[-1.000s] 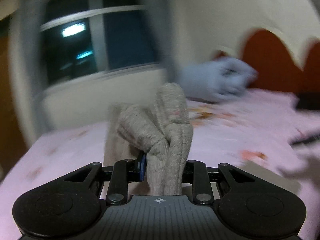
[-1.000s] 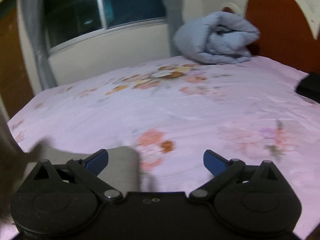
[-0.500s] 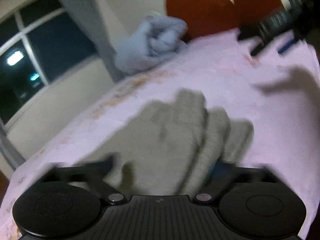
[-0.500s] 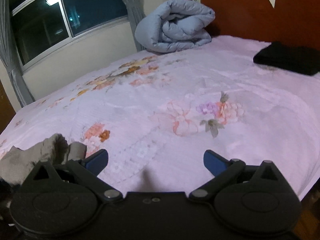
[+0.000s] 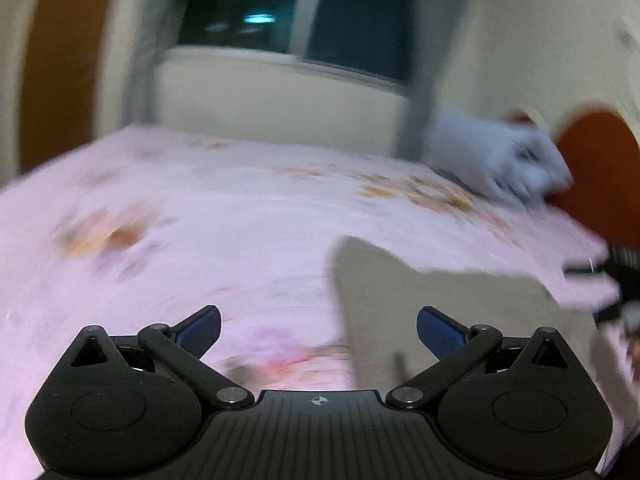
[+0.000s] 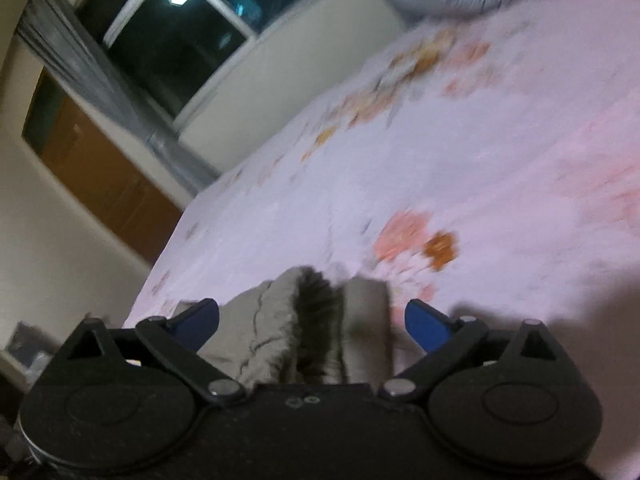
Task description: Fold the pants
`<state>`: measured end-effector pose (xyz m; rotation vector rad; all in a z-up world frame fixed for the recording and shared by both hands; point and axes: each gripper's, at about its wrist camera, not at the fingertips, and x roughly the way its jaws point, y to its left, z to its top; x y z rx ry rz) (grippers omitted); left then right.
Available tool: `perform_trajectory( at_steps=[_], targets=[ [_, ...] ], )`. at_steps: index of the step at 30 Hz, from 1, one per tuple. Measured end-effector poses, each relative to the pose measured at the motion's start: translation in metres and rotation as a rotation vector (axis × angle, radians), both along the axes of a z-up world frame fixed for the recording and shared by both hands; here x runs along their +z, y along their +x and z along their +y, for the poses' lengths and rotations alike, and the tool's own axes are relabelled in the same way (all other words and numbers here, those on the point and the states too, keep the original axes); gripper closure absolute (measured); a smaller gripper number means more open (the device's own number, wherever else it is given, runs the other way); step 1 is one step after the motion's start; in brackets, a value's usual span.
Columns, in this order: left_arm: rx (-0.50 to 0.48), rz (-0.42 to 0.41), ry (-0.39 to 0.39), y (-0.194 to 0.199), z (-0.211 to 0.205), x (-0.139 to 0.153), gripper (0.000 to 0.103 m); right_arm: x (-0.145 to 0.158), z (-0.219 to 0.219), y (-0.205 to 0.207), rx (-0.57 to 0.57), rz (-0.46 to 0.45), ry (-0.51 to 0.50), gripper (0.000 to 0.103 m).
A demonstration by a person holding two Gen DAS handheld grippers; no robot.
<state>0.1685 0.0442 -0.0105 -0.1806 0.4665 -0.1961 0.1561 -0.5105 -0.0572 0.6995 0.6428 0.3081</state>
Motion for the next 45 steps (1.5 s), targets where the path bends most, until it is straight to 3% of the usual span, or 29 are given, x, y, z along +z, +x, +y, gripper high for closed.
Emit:
perform_trajectory(
  at_steps=[4,7,10,12,15,20,23,27,30,33,35,36,41,43,44,45],
  targets=[
    [0.125,0.027,-0.19,0.003,0.042,-0.026,0.0,-0.019,0.007,0.029,0.093,0.063,0.09,0.014],
    [0.154,0.033,-0.258,0.011,0.033,-0.049,0.0,-0.023,0.014,0.039,0.066,0.108,0.012,0.012],
    [0.159,0.037,-0.246,0.02,0.013,-0.065,0.0,-0.029,0.013,0.046,0.076,0.134,0.031,0.011],
    [0.168,0.046,-0.235,0.016,0.013,-0.064,0.0,-0.019,0.009,0.039,0.057,0.071,0.027,0.015],
    [0.211,0.041,-0.221,0.015,0.015,-0.062,0.0,-0.017,0.003,0.03,0.054,0.035,0.114,0.023],
    [0.351,0.062,-0.17,0.026,0.026,-0.062,0.0,-0.022,0.012,0.03,0.123,0.066,0.077,0.024],
    [0.412,0.076,-0.225,0.028,0.039,-0.067,0.0,-0.023,0.012,0.026,0.133,0.063,0.105,0.024],
    [0.448,0.094,-0.216,0.029,0.043,-0.074,0.0,-0.021,0.013,0.029,0.187,0.051,0.094,0.024],
    [0.45,0.094,-0.212,0.029,0.044,-0.074,0.0,-0.025,0.023,0.035,0.26,0.052,0.153,0.023],
    [0.447,0.096,-0.197,0.029,0.042,-0.075,0.0,-0.029,0.033,0.046,0.266,0.077,0.125,0.022],
    [0.44,0.099,-0.193,0.03,0.041,-0.075,0.0,-0.03,0.037,0.049,0.223,0.111,0.069,0.044],
    [0.439,0.098,-0.192,0.029,0.041,-0.074,0.0,-0.025,0.039,0.047,0.201,0.116,0.006,0.076],
    [0.439,0.097,-0.209,0.029,0.042,-0.075,0.0,0.013,0.045,0.019,0.154,-0.045,-0.104,0.08],
    [0.437,0.099,-0.202,0.029,0.042,-0.076,0.0,-0.001,0.044,0.026,0.088,0.043,-0.222,0.077],
    [0.428,0.106,-0.201,0.029,0.041,-0.074,0.0,-0.013,0.04,0.031,0.073,0.093,-0.206,0.077],
    [0.411,0.114,-0.208,0.027,0.04,-0.072,0.0,-0.015,0.034,0.028,0.06,0.081,-0.152,0.075]
  ],
)
